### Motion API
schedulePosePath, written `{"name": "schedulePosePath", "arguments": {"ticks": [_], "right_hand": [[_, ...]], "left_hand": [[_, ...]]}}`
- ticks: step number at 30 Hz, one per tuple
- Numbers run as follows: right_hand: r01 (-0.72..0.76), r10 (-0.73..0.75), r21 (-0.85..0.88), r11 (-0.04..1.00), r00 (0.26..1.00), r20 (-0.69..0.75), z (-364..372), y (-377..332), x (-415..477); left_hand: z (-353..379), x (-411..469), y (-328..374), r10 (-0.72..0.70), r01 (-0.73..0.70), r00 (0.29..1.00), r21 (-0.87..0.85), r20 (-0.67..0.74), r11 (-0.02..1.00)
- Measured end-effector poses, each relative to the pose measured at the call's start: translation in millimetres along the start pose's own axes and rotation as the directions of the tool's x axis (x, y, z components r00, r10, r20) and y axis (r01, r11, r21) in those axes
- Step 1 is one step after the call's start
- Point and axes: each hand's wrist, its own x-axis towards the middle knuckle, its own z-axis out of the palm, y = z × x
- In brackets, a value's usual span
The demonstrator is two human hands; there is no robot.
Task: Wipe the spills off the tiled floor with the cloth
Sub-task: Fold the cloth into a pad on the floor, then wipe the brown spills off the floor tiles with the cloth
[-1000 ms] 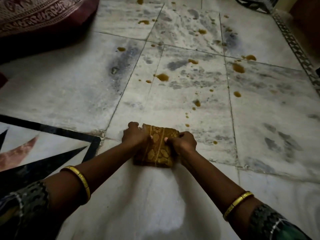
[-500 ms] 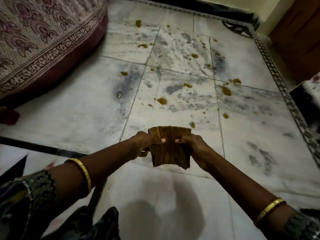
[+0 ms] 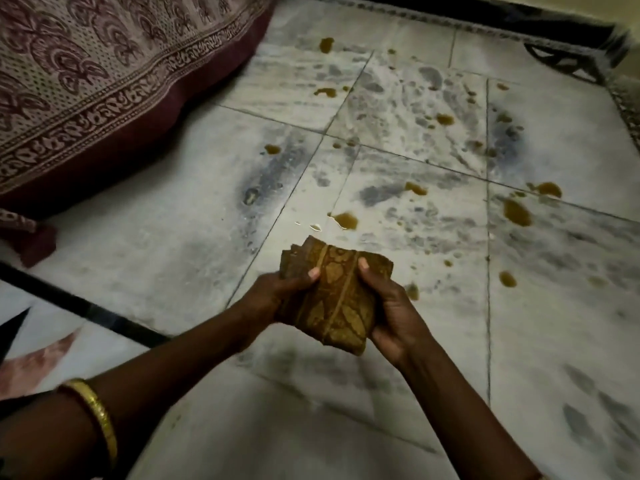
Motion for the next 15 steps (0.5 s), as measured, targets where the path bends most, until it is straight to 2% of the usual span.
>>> {"name": "schedulePosePath", "arguments": {"ticks": [2,6,10,13,15], "right_hand": [[0.025,-0.026,-0.058,0.998,0.999,-0.02,-4.0,-7.8,7.3],[0.087,-0.09,-0.112,0.99,0.996,-0.02,-7.2,-27.8,12.1],[0.193,-0.194,-0.149,0.97,0.981,0.005,-0.9,-51.8,7.7],[0.261,-0.271,-0.147,0.954,0.961,-0.057,-8.3,-55.5,-2.9],[0.273,-0.306,-0.237,0.932,0.945,-0.116,-24.6,-48.7,-9.7]], "left_hand": [[5.3,2.2,12.3,0.034,-0.025,0.998,0.173,-0.047,0.985],[18.3,-1.7,47.5,0.079,-0.085,0.996,0.361,0.032,0.929],[22.1,-8.8,82.5,0.049,-0.076,0.996,0.409,0.078,0.909],[31.8,-8.9,89.3,-0.009,-0.044,0.993,0.449,0.117,0.892],[43.6,-1.3,80.3,-0.049,-0.02,0.989,0.461,0.138,0.887]]}}
